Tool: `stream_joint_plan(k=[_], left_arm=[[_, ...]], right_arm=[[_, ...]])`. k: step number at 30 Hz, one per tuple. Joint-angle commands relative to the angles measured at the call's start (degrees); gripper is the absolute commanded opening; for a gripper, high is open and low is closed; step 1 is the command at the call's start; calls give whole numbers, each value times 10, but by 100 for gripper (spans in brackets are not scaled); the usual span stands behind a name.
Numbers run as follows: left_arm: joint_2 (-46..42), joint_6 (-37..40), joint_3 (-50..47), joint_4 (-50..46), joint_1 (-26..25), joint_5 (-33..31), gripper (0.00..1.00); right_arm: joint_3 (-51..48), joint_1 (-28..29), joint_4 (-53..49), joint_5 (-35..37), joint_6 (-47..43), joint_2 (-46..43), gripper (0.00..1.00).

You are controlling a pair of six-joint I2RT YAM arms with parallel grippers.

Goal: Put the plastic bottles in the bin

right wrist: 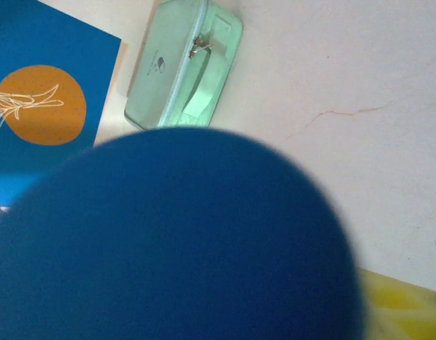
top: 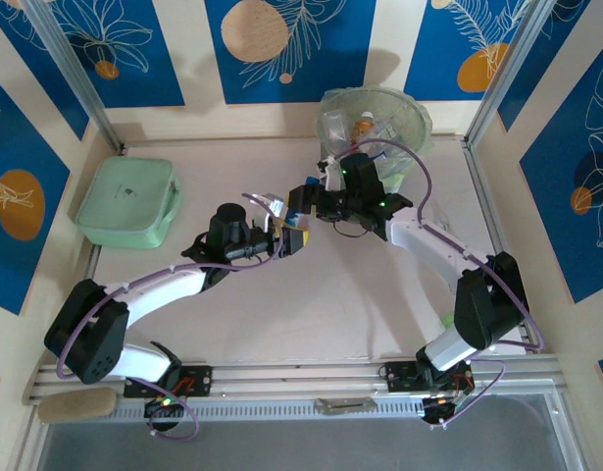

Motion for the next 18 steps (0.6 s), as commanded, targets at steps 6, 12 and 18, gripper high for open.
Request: stream_joint_plan(k=[6,12,18], left_arm=[[-41,11,-25,1,4,-37,81],[-79,-4,-55,6,16,-87,99],[-94,-64,-78,-50,58,-196,99]], right_arm=[[27,-5,-1,-2,-7,-8,54],[32,-25,-18,18,-28,-34,54],[45,-38,-22,33,-57,-67,54]])
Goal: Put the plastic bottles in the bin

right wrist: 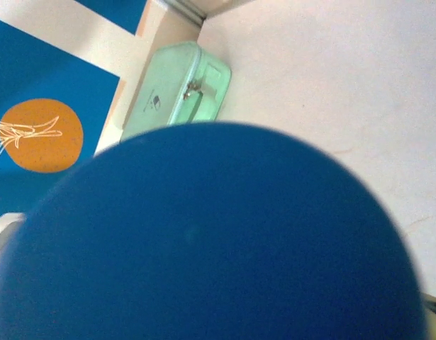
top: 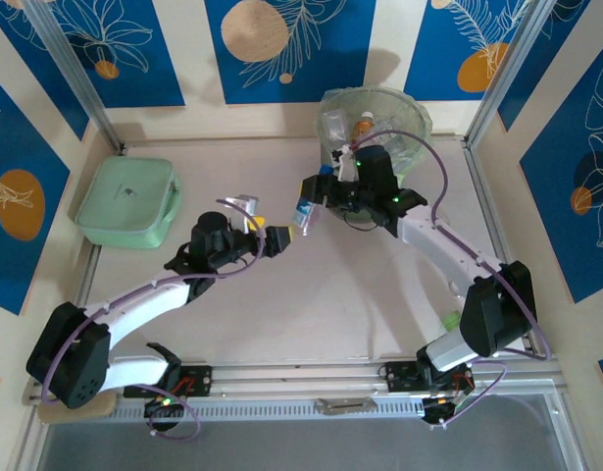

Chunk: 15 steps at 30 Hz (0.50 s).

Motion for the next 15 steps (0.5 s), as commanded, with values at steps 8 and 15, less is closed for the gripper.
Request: stream_joint_plan(k=[8,15], left_arm=[[4,-119,-34,-104,59,-142,99],[15,-138,-42,-81,60,-130,99]], right_arm=[[122,-15,-55,38,-104,-42,55],[211,-71,-80,106,-171,-43,55]])
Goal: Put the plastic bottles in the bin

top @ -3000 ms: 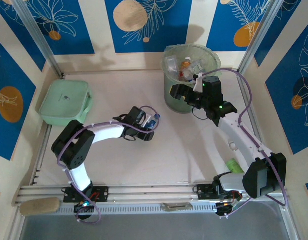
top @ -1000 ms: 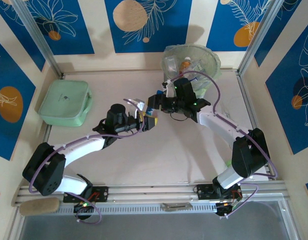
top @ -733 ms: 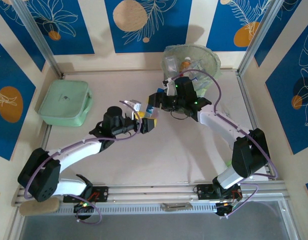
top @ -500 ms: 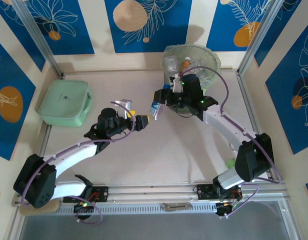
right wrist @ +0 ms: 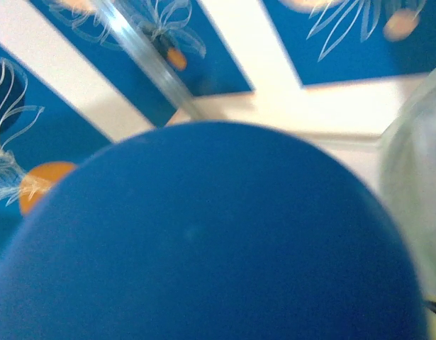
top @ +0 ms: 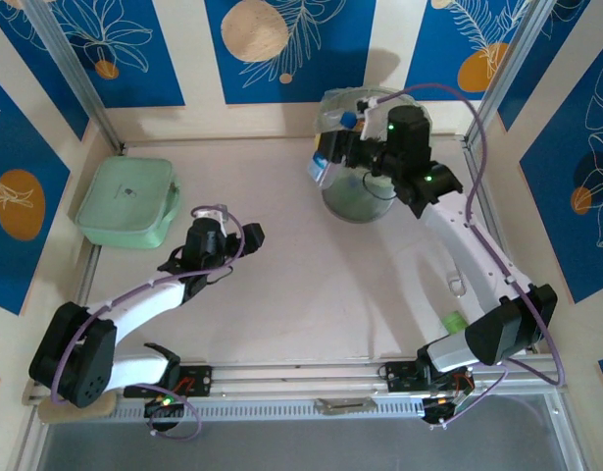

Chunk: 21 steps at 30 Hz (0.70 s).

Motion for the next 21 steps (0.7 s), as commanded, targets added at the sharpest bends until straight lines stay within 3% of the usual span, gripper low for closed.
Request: stream_joint_plan(k=[1,10,21], left_arm=[[8,-21,-2,13,4,-5,99],[35,-37,1,41,4,22,99],[45,-46,-1,52,4,38,99]], right_arm=[[38,-33,-14,49,-53,-15,55],[71,-107,1,92,-74,18,54],[145,-102,-40,78,-92,119,54]])
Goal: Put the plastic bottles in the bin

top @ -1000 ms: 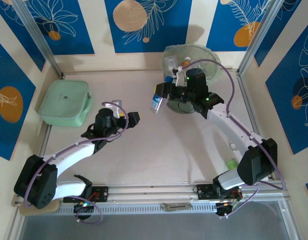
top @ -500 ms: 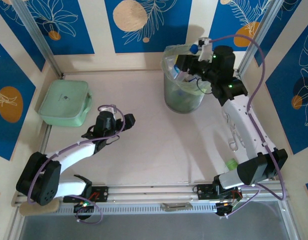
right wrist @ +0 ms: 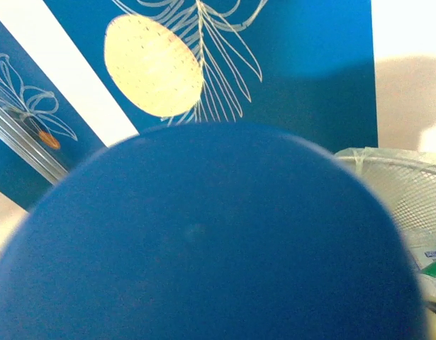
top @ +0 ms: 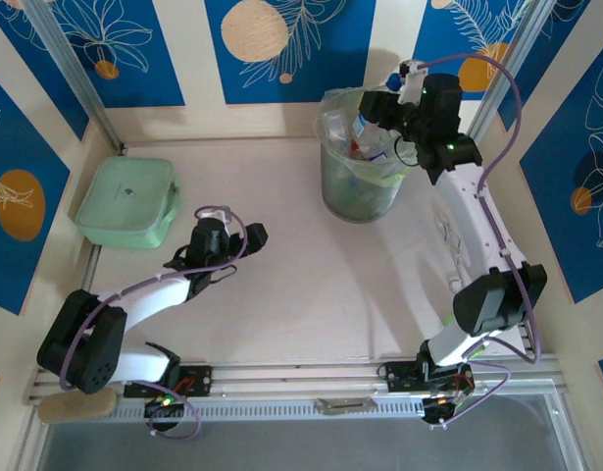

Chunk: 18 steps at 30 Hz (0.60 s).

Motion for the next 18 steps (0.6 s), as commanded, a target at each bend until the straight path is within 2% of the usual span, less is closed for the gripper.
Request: stream_joint_plan(k=[1,10,14,18], left_arm=[[5,-11,-2,17,4,14,99],[5,-13,-7,14,4,16,99],[11,-17,-3,19,3,22,99],[12,-20,-2,21,4,26,99]], right_arm=[[29,10,-31,10,-21,24,54],[44,14,-61,52,-41,76,55],[96,8,-93,79,-41,116,57],[150,4,-133,75,-30,150,62]])
